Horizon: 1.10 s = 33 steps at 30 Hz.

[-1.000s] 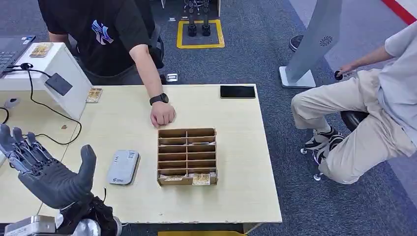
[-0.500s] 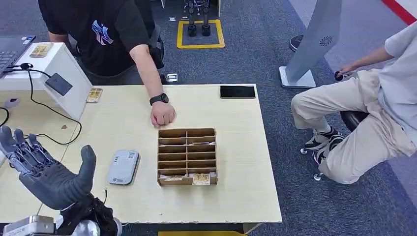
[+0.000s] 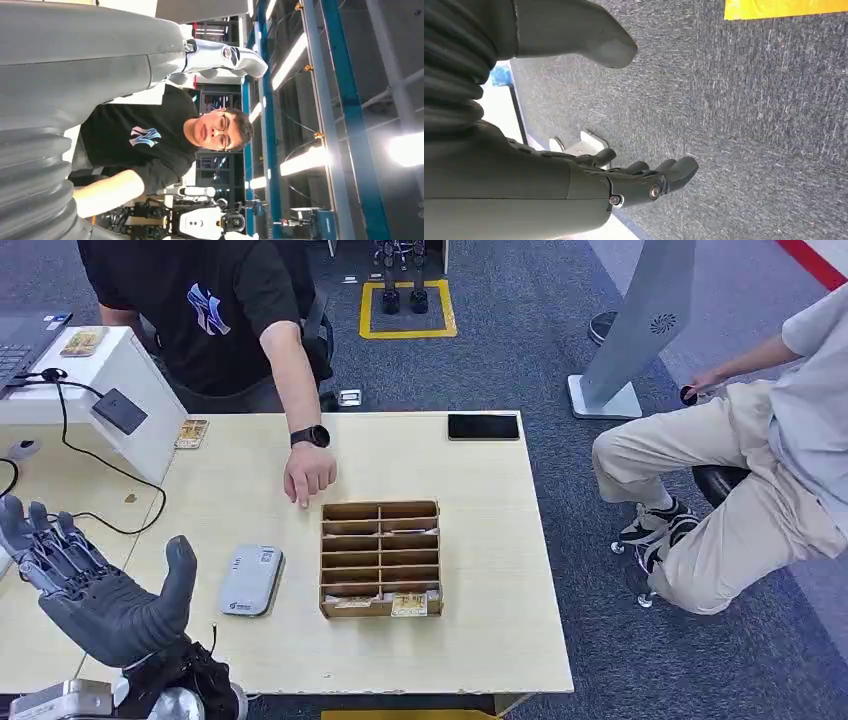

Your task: Pass the card to the sensor for recognition and then transmit it.

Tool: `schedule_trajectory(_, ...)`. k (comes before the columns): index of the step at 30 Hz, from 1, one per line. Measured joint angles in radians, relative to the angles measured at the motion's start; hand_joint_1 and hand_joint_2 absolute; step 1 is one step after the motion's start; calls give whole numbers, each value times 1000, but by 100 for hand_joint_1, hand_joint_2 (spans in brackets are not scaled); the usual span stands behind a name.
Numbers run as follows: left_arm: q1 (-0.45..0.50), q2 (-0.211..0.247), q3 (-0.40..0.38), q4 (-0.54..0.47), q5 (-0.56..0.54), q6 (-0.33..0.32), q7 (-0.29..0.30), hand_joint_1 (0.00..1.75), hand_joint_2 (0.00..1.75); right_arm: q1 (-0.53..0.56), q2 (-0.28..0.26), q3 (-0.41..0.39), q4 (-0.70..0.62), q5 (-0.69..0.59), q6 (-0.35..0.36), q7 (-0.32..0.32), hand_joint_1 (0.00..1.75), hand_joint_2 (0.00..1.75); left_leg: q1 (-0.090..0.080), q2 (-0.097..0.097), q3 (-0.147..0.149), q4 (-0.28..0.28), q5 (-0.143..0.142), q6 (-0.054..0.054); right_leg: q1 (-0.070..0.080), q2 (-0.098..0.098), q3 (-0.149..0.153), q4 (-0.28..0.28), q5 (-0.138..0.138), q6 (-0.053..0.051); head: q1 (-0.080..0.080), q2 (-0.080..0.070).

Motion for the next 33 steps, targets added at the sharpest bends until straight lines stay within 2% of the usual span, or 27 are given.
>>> schedule_trajectory(4, 0, 0, 0, 0, 3, 0, 0, 0, 0, 0, 2, 0, 0, 6, 1, 4, 0, 175, 0, 0, 0, 0, 0, 0, 0, 0, 0, 0, 0, 0, 0, 0)
schedule_trajectory(5, 0, 0, 0, 1, 2, 0, 0, 0, 0, 0, 2, 0, 0, 10, 2, 6, 0, 0, 0, 0, 0, 0, 0, 0, 0, 0, 0, 0, 0, 0, 0, 0)
schedule_trajectory(21, 0, 3, 0, 11, -6, 0, 0, 0, 0, 0, 6, 0, 0, 15, 3, 6, 0, 0, 0, 0, 0, 0, 0, 0, 0, 0, 0, 0, 0, 0, 0, 0)
schedule_trajectory(22, 0, 3, 0, 11, -6, 0, 0, 0, 0, 0, 6, 0, 0, 16, 3, 6, 0, 175, 0, 0, 0, 0, 0, 0, 0, 0, 0, 0, 0, 0, 0, 0)
schedule_trajectory(33, -1, 3, 0, 28, -15, 0, 0, 0, 0, 0, 8, 0, 0, 30, 0, 10, 0, 175, 0, 0, 0, 0, 0, 0, 0, 0, 0, 0, 0, 0, 0, 0)
